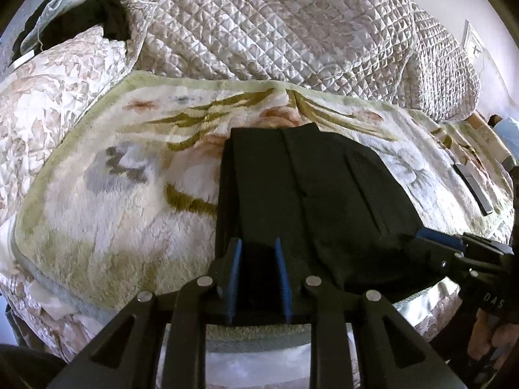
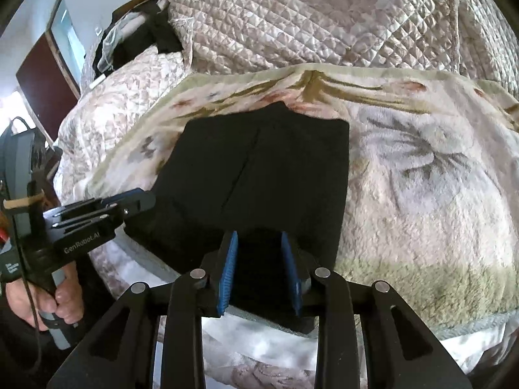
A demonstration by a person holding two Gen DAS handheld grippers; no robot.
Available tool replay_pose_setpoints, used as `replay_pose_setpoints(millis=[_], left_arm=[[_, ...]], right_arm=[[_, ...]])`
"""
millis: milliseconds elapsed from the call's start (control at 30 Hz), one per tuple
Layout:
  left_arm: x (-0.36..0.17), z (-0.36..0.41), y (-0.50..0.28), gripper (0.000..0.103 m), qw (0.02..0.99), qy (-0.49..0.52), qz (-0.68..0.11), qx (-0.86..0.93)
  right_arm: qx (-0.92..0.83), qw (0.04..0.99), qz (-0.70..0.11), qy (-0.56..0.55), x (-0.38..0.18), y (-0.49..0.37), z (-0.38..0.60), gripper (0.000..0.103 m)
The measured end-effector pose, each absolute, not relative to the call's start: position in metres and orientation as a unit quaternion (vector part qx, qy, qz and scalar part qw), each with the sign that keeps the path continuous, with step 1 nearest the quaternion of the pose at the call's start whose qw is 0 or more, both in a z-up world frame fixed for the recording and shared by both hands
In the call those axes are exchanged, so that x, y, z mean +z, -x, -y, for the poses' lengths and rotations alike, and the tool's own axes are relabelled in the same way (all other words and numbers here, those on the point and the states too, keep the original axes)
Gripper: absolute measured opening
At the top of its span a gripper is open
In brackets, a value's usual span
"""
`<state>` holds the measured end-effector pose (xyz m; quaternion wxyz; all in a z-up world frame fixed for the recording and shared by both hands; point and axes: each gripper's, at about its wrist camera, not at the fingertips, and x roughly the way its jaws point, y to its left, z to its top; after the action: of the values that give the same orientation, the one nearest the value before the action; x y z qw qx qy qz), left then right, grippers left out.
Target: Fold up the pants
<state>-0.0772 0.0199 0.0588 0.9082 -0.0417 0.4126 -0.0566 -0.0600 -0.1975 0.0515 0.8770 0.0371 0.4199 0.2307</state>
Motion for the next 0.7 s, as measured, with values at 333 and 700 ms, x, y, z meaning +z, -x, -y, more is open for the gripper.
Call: replay_pose_setpoints(millis=[333, 700], left_arm=[[0.050, -0.051, 0.027, 0.053, 0.886, 0.131, -0.437, -0.086], [0.029, -0.061, -0.005, 0.059, 0.866, 0.203, -0.440, -0.124]], right_arm=[[0.201, 0.857, -0.455, -0.136, 0.037, 0.010, 0.234, 0.056], [0.234, 0.843, -0.455, -0.165, 0.026, -0.017, 0.223, 0.055]])
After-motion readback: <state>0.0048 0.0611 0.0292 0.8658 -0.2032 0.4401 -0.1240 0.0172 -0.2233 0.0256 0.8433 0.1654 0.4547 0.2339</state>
